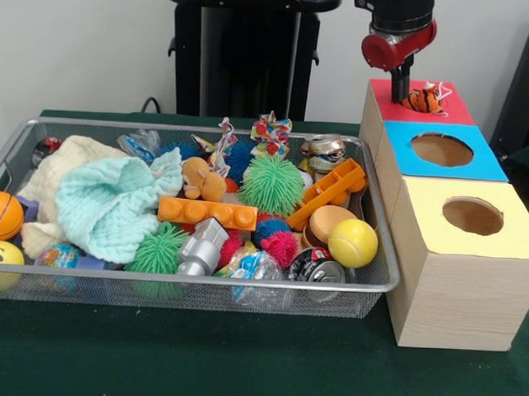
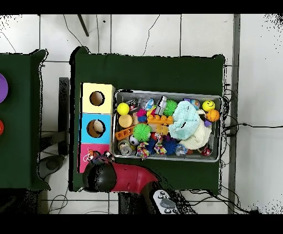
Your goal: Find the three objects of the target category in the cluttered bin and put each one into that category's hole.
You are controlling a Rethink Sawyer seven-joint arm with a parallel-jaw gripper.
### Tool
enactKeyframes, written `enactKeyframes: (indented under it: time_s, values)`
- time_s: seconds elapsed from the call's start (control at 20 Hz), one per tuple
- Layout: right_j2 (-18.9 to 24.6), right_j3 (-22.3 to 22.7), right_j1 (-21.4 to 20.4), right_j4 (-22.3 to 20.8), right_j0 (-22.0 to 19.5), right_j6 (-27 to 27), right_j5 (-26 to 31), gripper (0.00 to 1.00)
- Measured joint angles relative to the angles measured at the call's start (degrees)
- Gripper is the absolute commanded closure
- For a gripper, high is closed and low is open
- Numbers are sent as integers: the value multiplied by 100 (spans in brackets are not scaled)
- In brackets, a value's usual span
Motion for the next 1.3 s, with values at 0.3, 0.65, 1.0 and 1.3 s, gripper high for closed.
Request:
enactKeyframes:
  time_s: [0.3,0.65,1.0,1.3]
  values:
    - [-1,-2,5,1,1,0,-1,100]
    - [-2,-4,10,-74,13,0,-50,100]
    - [16,-4,4,-333,23,0,-198,100]
    - [216,-8,29,-690,-164,0,-244,100]
